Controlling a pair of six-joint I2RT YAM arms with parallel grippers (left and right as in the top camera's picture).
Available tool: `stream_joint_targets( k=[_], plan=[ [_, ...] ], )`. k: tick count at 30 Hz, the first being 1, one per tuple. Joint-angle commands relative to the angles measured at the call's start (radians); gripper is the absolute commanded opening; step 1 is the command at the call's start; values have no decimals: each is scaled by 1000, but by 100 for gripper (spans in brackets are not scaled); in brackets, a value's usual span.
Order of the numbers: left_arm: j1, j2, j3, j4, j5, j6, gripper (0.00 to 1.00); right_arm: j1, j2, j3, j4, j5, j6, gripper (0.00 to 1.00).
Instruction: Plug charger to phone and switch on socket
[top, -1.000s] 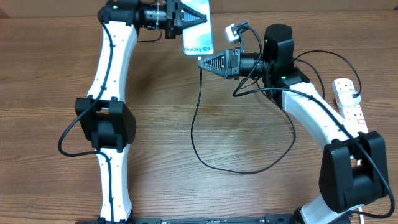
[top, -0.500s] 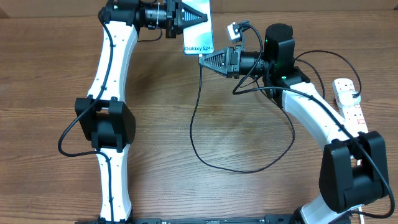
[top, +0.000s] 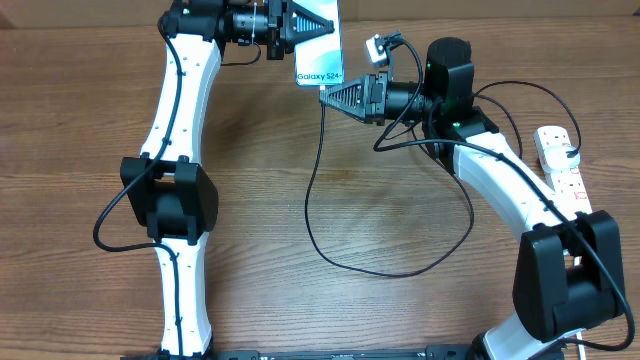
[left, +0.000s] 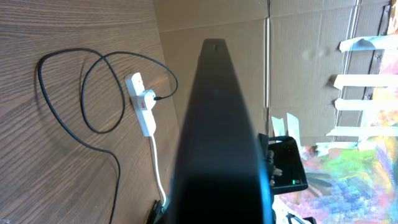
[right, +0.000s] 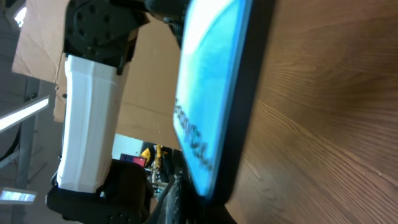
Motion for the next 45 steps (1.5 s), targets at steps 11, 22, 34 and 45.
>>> stream_joint_targets(
  k=[11,22,34,45],
  plan=[
    [-14,-13,11,38,81,-10,4,5,-18,19,19,17,38,4],
    [-13,-13,11,47,94,-24,4,5,-18,19,-1,3,34,4],
    [-13,-13,11,53,82,-5,4,5,-18,19,6,-23,38,4],
    [-13,-13,11,66,81,29,4,5,-18,19,10,-37,38,4]
  ],
)
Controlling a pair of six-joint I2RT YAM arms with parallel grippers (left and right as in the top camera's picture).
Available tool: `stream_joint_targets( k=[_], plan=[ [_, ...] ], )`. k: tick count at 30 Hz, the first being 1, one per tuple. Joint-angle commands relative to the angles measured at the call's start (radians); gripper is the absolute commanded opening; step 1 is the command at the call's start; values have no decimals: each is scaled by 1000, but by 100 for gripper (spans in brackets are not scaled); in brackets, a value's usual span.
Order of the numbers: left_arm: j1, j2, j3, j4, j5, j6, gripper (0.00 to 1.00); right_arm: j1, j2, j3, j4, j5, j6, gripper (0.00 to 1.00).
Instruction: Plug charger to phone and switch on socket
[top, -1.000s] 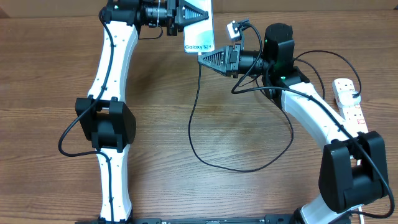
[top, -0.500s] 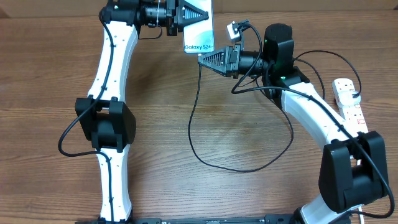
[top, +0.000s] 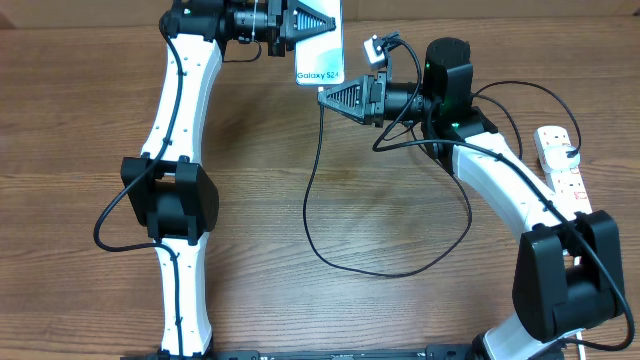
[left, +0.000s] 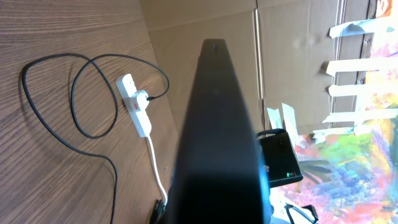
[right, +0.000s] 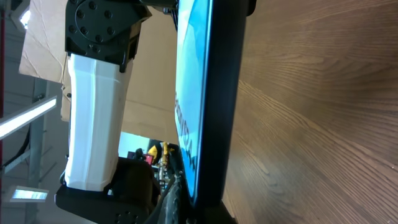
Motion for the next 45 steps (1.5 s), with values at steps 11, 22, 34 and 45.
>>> stream_joint_targets(
  k=[11,22,34,45],
  plan=[
    [-18,-13,11,7,50,25,4,-1,-18,19,15,14,6,4],
    [-21,-13,11,7,76,35,4,-2,-18,19,22,23,24,4],
    [-15,-13,11,7,106,36,4,-27,-18,19,23,14,30,4],
    [-18,-13,11,6,106,39,4,-31,-18,19,59,26,53,4]
  ],
)
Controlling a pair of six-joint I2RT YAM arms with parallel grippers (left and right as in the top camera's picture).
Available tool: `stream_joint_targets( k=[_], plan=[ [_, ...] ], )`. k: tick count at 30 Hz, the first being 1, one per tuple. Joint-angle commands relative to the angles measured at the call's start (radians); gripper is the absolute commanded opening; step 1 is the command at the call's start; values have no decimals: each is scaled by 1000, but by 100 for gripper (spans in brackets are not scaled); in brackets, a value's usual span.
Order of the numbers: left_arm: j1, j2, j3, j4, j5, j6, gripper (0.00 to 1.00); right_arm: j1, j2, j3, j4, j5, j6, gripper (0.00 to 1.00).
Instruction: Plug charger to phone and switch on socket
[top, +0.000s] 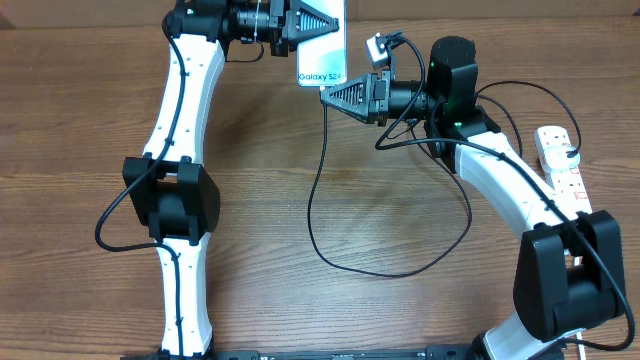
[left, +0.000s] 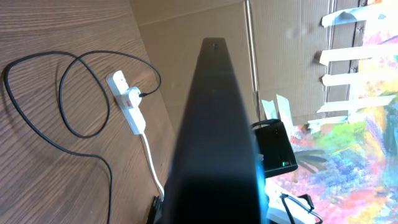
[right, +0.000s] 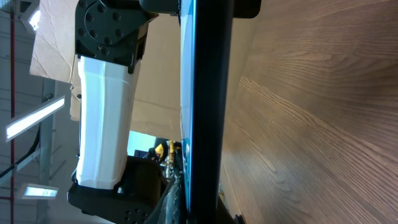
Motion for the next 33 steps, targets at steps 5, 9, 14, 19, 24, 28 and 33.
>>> stream_joint_targets(
  k=[5,9,14,19,24,28,33],
  plan=[
    [-18,-13,11,-29,69,22,4,-15,-18,19,28,64,4,4],
    [-30,-13,11,-50,68,24,4,-15,-18,19,29,87,4,4],
    [-41,-13,11,-54,71,25,4,-15,-18,19,29,112,11,4],
    [-49,-13,11,-58,95,85,4,-16,-18,19,39,124,82,4],
    [-54,-13,11,-96,100,128,4,-16,-18,19,47,145,90,4],
    [-55,-13,11,-156,105,182,4,-16,-18,19,48,174,94,4],
    [-56,-13,11,-222,105,240,4,-16,-18,19,57,213,93,4]
  ],
)
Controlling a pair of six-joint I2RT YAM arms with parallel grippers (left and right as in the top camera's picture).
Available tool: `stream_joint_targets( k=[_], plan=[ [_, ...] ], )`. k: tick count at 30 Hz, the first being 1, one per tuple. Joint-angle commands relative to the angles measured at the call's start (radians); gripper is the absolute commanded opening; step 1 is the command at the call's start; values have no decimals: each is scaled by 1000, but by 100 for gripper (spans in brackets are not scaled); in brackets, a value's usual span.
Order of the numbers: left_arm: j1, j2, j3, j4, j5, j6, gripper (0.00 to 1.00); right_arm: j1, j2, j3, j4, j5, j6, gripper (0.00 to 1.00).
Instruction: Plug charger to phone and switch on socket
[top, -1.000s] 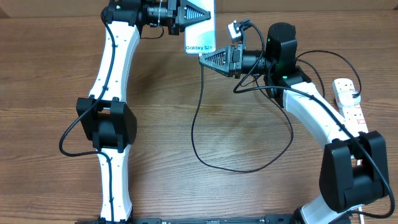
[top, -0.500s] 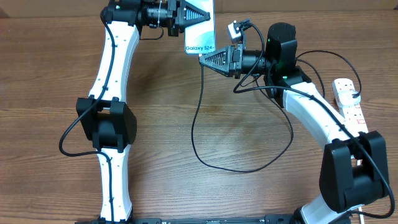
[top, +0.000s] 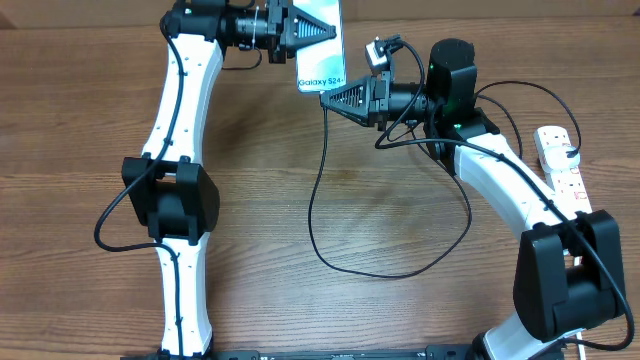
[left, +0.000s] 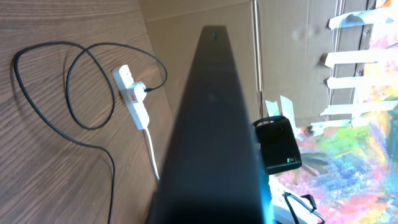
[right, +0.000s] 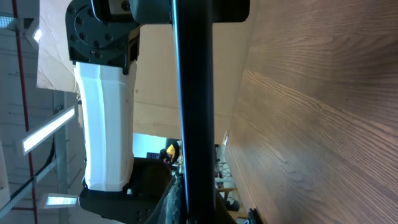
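A white-screened Galaxy S24 phone (top: 320, 65) hangs above the table's far edge, my left gripper (top: 322, 28) shut on its upper part. Just under the phone's bottom edge, my right gripper (top: 325, 97) is shut on the plug end of the black charger cable (top: 312, 210); the plug and port are hidden. The cable loops over the table to the white socket strip (top: 560, 160) at the right. The left wrist view shows the phone's dark back (left: 214, 124) and the strip (left: 134, 98). The right wrist view shows the phone (right: 193, 112) edge-on.
The wooden table (top: 400, 300) carries only the cable loop and the strip. Cardboard walls (left: 298, 56) stand behind the table. My left arm's white link (right: 109, 124) shows beyond the phone in the right wrist view.
The phone has turned a little, so the right wrist view now sees it exactly edge-on as a thinner strip. Both grippers keep their holds and stay nearly where they were.
At first the phone's lit screen faced the right wrist camera at an angle, with the right gripper's tip below its bottom edge. At each later moment the screen showed narrower. Now only the phone's edge shows, still just above the right gripper.
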Motion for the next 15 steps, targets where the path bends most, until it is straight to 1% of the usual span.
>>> stream_joint_targets(
  k=[1,5,6,9,12,15],
  plan=[
    [-60,-13,9,-59,117,114,4,-16,-18,32,53,220,-2,4],
    [-61,-13,9,-65,117,119,4,-16,-18,32,68,227,-2,4],
    [-61,-13,9,-65,117,119,4,-16,-18,32,68,227,-2,6],
    [-63,-13,9,-65,117,119,4,-16,-18,32,67,226,-2,29],
    [-63,-13,9,-64,117,119,4,-16,-18,32,67,214,-2,45],
    [-63,-13,9,-64,116,120,4,-16,-18,32,64,186,-2,68]
  ],
)
